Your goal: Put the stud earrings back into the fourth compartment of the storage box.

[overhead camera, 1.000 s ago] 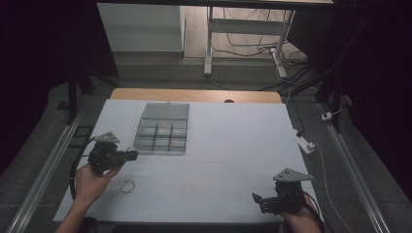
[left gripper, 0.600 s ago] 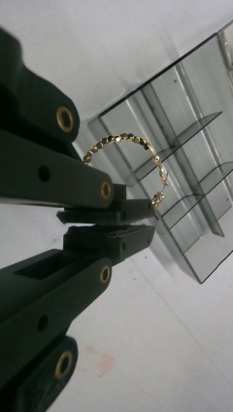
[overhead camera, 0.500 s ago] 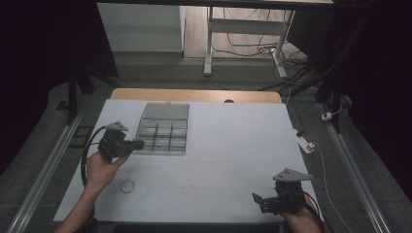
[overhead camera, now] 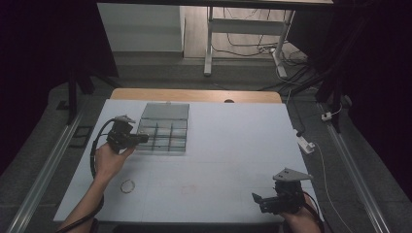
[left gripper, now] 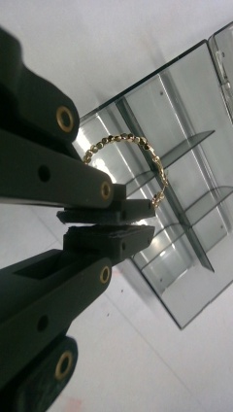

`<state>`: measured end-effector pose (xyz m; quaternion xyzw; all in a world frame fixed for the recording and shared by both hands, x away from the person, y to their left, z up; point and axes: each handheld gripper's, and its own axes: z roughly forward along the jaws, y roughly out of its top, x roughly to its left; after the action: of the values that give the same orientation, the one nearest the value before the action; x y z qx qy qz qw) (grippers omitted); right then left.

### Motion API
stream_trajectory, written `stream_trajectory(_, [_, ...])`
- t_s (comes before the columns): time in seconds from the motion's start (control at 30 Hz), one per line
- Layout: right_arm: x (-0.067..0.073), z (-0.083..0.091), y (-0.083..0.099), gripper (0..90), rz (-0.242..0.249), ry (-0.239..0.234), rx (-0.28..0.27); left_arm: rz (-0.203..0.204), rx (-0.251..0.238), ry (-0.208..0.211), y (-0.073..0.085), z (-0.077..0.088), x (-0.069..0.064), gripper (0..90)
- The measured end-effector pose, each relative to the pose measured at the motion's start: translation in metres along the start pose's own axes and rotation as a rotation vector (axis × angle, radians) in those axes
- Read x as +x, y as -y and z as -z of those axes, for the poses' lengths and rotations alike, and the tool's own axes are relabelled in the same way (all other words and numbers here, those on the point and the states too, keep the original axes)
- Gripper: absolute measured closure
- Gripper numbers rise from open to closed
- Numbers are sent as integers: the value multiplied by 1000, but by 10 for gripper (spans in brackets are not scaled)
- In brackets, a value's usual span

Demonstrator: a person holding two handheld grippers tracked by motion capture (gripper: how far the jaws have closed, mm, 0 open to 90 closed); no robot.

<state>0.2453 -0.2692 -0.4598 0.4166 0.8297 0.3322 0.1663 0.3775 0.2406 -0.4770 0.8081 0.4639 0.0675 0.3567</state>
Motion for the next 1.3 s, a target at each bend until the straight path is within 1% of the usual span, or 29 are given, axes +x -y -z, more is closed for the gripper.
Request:
stream_trajectory(0.1, [0,0,0,0,-1,0,0,13,28,-14,-2,-9,6,865])
stream_trajectory(0.3, [0,0,0,0,-1,1,1,27,55,-29,-1,-17,12,864])
stream_trajectory(0.33, [0,0,0,0,-1,1,1,24,64,-36,-1,-19,13,864])
stream_trajectory(0.37, [0,0,0,0,-1,1,0,32,75,-38,0,-22,14,863])
stream_trajectory(0.43, [0,0,0,0,-1,1,-1,33,81,-40,0,-24,15,851])
stream_trajectory(0.47, [0,0,0,0,0,1,-1,31,73,-36,1,-24,15,845])
stream_trajectory(0.5, [0,0,0,0,1,1,-1,31,73,-36,1,-24,15,823])
stream_trajectory(0.53, [0,0,0,0,2,0,-1,29,54,-50,0,-21,14,778])
stream_trajectory(0.57, [0,0,0,0,2,1,-1,29,54,-50,0,-21,14,727])
stream_trajectory(0.6, [0,0,0,0,1,2,-1,27,27,-49,0,-16,14,704])
stream_trajectory(0.63, [0,0,0,0,2,2,-2,27,27,-49,0,-16,14,688])
stream_trajectory(0.67, [0,0,0,0,3,2,-2,33,9,-46,0,-14,14,664])
stream_trajectory(0.7, [0,0,0,0,2,3,-5,22,-24,-32,1,-10,13,635])
stream_trajectory(0.73, [0,0,0,0,2,2,-5,22,-24,-32,1,-10,13,608])
stream_trajectory(0.77, [0,0,0,0,2,2,-5,13,-44,-24,2,-9,13,581])
stream_trajectory(0.8, [0,0,0,0,2,2,-5,-27,-81,-17,5,-6,12,559])
stream_trajectory(0.83, [0,0,0,0,3,2,-6,-27,-81,-17,5,-6,12,536])
stream_trajectory(0.87, [0,0,0,0,3,2,-6,-22,-88,-5,5,-4,11,513])
stream_trajectory(0.93, [0,1,0,0,4,2,-5,-16,-99,20,6,-1,10,505])
stream_trajectory(0.97, [0,1,0,0,4,1,-5,-15,-103,24,6,1,9,455])
stream_trajectory(1.03, [0,1,0,0,4,1,-6,-18,-112,54,8,7,6,365])
stream_trajectory(1.07, [0,1,0,0,4,1,-6,-18,-112,54,8,7,6,331])
stream_trajectory(1.1, [0,1,0,0,4,0,-6,-26,-114,52,9,9,5,331])
stream_trajectory(1.17, [0,1,0,0,4,0,-7,-30,-115,56,12,13,2,275])
stream_trajectory(1.2, [0,1,0,0,5,-1,-7,-30,-113,58,14,15,1,191])
stream_trajectory(1.23, [0,1,0,0,5,-1,-7,-36,-109,73,16,17,0,191])
stream_trajectory(1.3, [0,1,0,0,5,-1,-7,-46,-106,93,20,21,-2,128])
